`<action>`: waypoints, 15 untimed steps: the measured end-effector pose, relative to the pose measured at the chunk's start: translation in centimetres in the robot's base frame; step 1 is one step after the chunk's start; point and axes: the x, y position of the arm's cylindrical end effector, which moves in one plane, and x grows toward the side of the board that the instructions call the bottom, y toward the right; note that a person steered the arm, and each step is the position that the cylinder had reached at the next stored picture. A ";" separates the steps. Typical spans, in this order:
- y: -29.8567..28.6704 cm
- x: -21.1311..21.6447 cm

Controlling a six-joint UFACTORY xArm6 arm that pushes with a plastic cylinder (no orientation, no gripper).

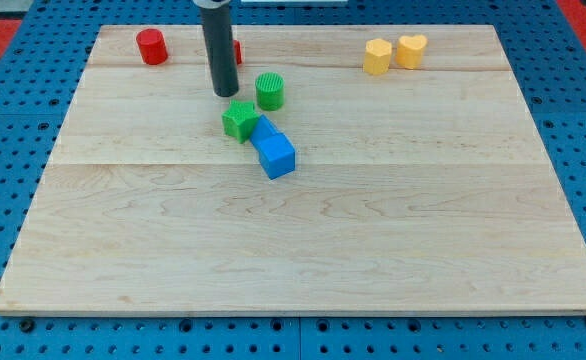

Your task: Push the green circle into the green star and blue blocks

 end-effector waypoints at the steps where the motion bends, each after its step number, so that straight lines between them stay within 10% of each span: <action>1: 1.2 -1.5; 10: 4.6 2.0; 15: 15.9 0.5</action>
